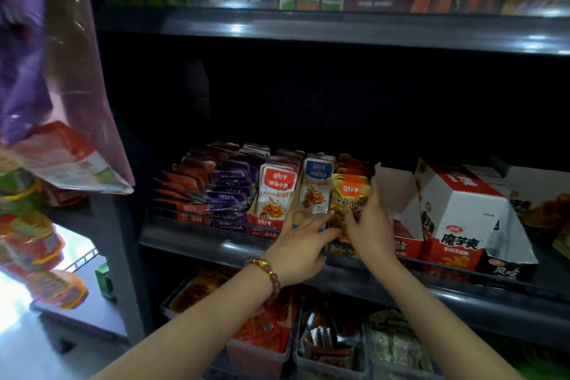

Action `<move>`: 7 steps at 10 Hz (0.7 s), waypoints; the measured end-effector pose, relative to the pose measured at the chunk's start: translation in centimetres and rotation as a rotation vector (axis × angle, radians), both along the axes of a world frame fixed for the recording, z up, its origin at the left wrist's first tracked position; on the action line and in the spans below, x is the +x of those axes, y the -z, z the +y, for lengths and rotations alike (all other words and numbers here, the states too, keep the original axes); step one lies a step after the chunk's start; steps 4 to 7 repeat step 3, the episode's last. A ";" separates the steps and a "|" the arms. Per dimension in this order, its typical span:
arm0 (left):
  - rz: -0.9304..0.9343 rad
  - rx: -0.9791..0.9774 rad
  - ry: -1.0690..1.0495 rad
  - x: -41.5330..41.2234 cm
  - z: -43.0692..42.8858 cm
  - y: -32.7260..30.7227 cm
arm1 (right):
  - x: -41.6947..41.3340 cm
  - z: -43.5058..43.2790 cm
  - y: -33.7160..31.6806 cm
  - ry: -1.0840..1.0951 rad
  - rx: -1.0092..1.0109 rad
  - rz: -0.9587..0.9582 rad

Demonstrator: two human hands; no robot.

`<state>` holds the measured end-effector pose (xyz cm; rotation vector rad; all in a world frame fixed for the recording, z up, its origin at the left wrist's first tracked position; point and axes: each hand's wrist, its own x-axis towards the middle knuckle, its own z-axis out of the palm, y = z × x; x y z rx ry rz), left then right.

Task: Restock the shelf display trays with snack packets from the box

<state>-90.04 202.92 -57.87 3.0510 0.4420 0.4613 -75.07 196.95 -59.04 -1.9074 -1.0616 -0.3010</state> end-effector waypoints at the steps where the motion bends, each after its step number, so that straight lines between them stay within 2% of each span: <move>1: 0.020 0.020 -0.001 -0.3 0.2 -0.2 | -0.2 0.5 -0.2 0.041 -0.038 -0.016; 7: 0.045 0.039 -0.004 -0.3 0.5 0.2 | -0.4 0.1 -0.7 0.060 -0.047 0.020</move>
